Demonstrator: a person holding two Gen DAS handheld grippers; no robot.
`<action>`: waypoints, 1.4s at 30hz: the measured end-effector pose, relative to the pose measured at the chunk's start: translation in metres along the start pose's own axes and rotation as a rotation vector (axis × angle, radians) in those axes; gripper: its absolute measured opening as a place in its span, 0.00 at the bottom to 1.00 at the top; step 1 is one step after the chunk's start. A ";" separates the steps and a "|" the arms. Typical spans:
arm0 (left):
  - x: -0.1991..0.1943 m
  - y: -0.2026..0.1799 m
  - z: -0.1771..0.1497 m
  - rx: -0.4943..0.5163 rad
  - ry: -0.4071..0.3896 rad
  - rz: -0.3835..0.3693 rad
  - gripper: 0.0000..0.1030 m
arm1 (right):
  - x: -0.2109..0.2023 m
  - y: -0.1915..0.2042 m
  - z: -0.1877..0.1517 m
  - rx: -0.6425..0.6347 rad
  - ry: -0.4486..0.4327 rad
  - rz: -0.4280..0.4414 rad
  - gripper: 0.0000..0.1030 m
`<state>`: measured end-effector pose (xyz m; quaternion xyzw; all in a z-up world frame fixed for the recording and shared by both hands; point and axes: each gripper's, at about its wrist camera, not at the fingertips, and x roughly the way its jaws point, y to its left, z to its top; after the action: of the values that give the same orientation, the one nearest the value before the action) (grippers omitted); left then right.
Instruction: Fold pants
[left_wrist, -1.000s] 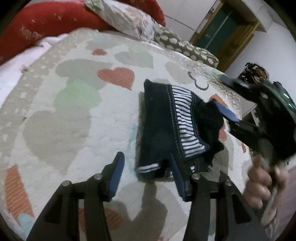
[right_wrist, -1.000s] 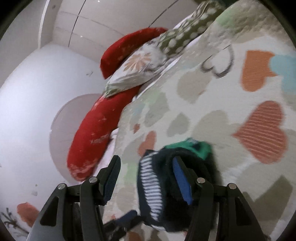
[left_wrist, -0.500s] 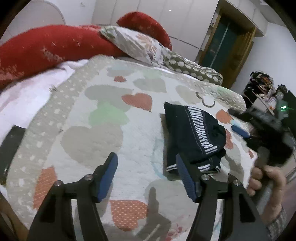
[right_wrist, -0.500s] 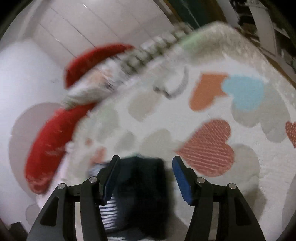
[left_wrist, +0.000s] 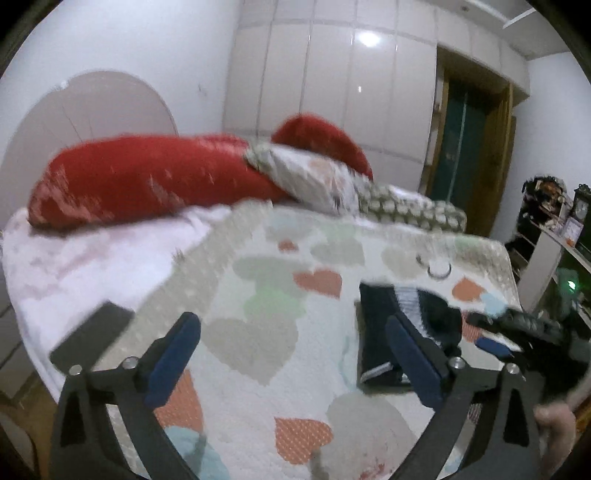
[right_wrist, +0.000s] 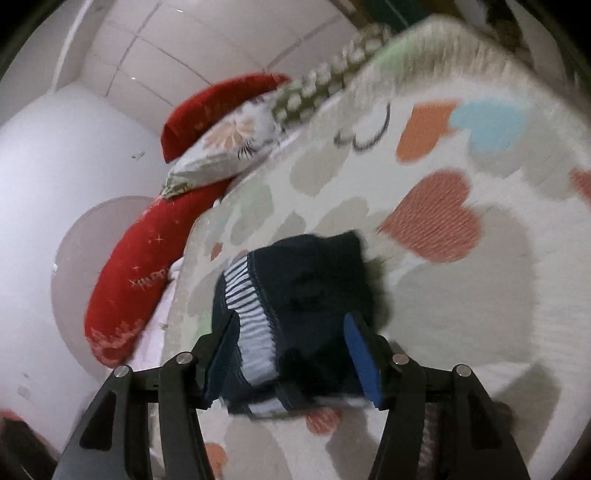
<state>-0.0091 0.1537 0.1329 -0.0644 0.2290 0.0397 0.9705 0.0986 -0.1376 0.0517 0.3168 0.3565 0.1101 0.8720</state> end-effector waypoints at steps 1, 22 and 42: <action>-0.006 -0.003 0.001 0.008 -0.015 0.001 1.00 | -0.011 0.005 -0.005 -0.030 -0.017 -0.027 0.64; -0.015 -0.059 -0.039 0.178 0.270 -0.125 1.00 | -0.070 0.036 -0.086 -0.308 -0.048 -0.319 0.70; 0.002 -0.055 -0.052 0.146 0.377 -0.148 1.00 | -0.054 0.038 -0.100 -0.345 0.012 -0.351 0.72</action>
<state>-0.0244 0.0916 0.0924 -0.0170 0.4031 -0.0612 0.9129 -0.0080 -0.0837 0.0512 0.0959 0.3871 0.0179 0.9168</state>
